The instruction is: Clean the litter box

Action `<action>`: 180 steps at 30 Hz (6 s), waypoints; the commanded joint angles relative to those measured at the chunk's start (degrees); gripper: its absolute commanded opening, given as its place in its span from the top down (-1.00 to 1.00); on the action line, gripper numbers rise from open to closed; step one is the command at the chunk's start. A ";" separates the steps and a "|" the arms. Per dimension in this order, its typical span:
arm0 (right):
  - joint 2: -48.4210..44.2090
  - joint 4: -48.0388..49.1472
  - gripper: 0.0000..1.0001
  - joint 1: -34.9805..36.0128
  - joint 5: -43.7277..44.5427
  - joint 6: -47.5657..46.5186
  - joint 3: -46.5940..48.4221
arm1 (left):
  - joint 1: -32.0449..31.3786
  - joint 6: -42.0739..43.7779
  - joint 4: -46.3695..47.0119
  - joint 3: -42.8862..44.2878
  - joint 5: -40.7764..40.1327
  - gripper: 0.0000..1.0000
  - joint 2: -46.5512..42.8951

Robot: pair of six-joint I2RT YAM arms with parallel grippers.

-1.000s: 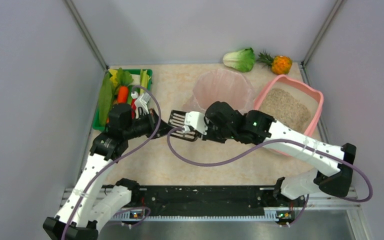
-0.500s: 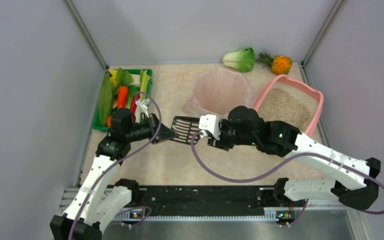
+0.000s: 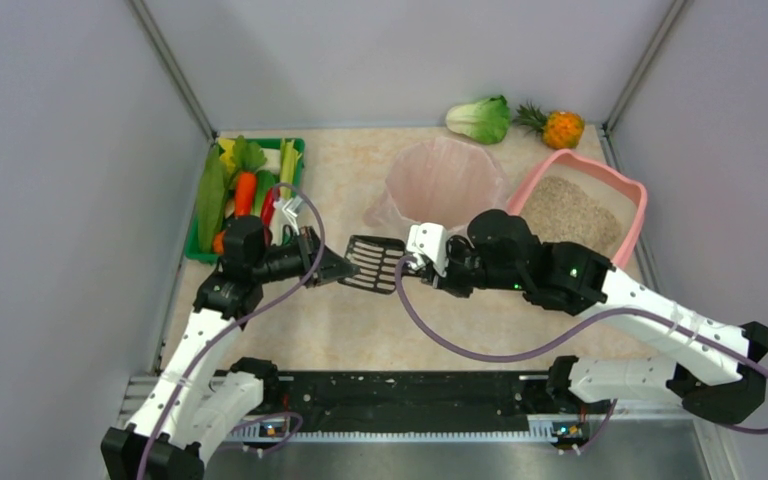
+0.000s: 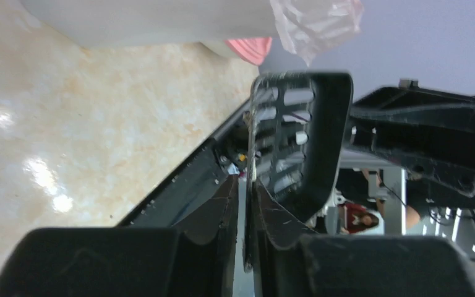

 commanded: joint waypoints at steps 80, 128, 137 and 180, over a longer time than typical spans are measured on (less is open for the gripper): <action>32.27 -43.99 1.00 -73.18 -6.09 43.44 19.06 | -12.01 37.32 -4.27 9.83 -60.16 -0.98 -2.39; 40.60 -1.98 1.00 -73.84 8.44 31.21 4.84 | -12.80 35.87 -5.00 14.57 -63.69 -0.98 4.62; 43.02 3.00 1.00 -72.45 7.14 26.67 7.52 | -11.78 32.98 -6.32 15.98 -65.63 -0.98 5.11; 15.16 22.81 1.00 -70.80 7.14 23.56 -21.12 | -10.34 27.80 -7.23 13.70 -66.35 -0.98 0.80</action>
